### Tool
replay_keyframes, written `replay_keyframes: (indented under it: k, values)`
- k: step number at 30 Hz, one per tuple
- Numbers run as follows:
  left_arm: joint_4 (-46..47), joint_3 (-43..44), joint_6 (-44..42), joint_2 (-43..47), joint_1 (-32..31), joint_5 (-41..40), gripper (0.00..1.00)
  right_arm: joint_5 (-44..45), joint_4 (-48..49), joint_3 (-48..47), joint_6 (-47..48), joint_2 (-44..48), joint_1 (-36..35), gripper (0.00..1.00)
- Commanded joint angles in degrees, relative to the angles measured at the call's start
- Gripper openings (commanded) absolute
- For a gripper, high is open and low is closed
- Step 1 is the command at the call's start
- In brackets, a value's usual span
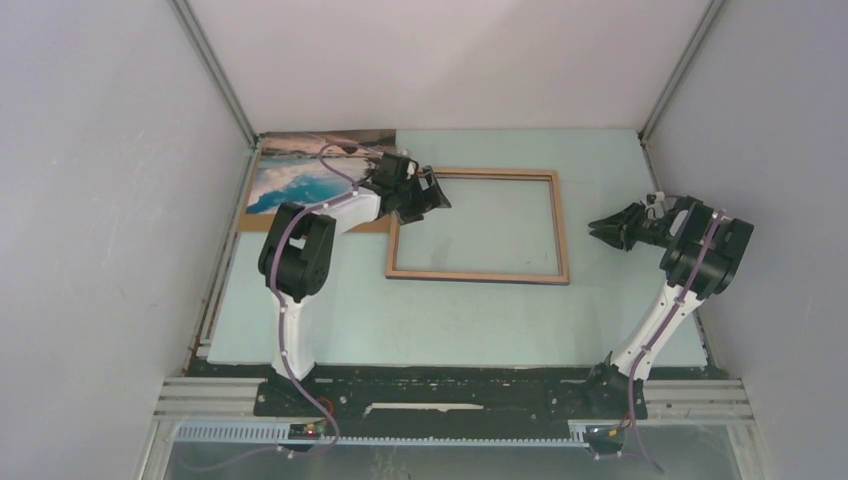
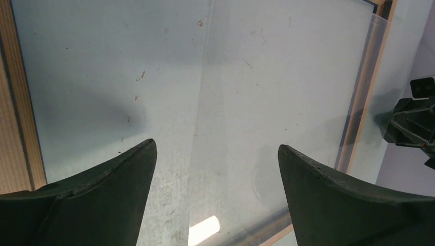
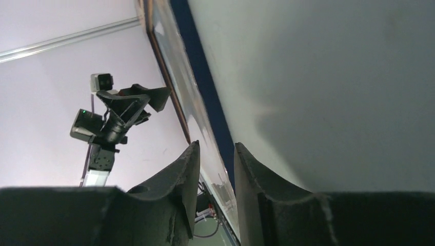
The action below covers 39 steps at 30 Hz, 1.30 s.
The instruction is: Put the photo into the frame
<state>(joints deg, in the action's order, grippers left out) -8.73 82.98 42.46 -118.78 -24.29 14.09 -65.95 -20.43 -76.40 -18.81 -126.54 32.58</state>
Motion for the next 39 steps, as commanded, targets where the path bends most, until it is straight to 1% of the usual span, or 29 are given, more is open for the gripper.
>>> replay_keyframes:
  k: [1,5,8,9,12,15,19,21,25,27,30,32,36,39]
  values:
    - [0.29,2.41,0.49,-1.08,0.10,1.35,0.95,8.92,-5.93,1.76,2.22,6.50,0.97,0.38]
    - [1.74,0.69,2.17,-1.03,-0.49,2.20,0.95,16.69,-9.54,3.16,3.40,9.95,0.65,0.38]
    - [0.90,-0.18,1.87,-0.27,-1.28,-0.47,0.95,19.36,-10.18,4.22,3.65,11.27,1.03,0.34]
    - [0.41,-0.79,1.65,0.31,-1.55,-1.80,0.95,19.29,-9.87,4.31,3.54,11.22,1.08,0.33]
    - [-1.93,-1.96,1.24,1.92,-2.62,-4.67,0.96,17.23,-8.97,4.32,3.24,9.87,1.25,0.26]
    - [-5.25,-2.50,2.65,2.30,-3.48,-4.11,0.96,15.95,-7.87,4.29,2.46,9.39,1.26,0.24]
    - [-4.92,-6.35,5.35,4.47,-3.96,-1.17,0.96,15.42,-7.31,4.33,2.24,9.43,1.17,0.20]
    - [-3.98,-9.18,6.16,6.26,-4.08,-0.33,0.96,14.31,-6.51,4.33,1.80,9.38,0.96,0.19]
    - [0.72,-13.16,9.79,7.60,-4.12,4.73,0.96,12.67,-5.66,4.04,1.32,9.11,0.50,0.16]
    - [1.72,-13.97,10.69,7.92,-4.13,5.89,0.96,12.61,-5.68,3.89,1.40,9.03,0.32,0.15]
    - [1.72,-15.28,10.31,8.97,-4.09,4.93,0.98,12.33,-5.56,3.80,1.38,9.03,0.05,0.15]
    - [2.28,-15.64,10.88,8.82,-4.09,6.46,0.98,12.04,-5.34,3.80,1.32,8.95,-0.10,0.14]
    - [6.41,-17.78,13.85,8.84,-4.01,9.74,0.98,11.99,-5.41,3.80,1.57,8.30,-0.15,0.13]
    - [8.28,-18.48,14.74,10.02,-3.47,10.17,0.97,11.82,-5.26,3.79,1.60,8.07,-0.15,0.12]
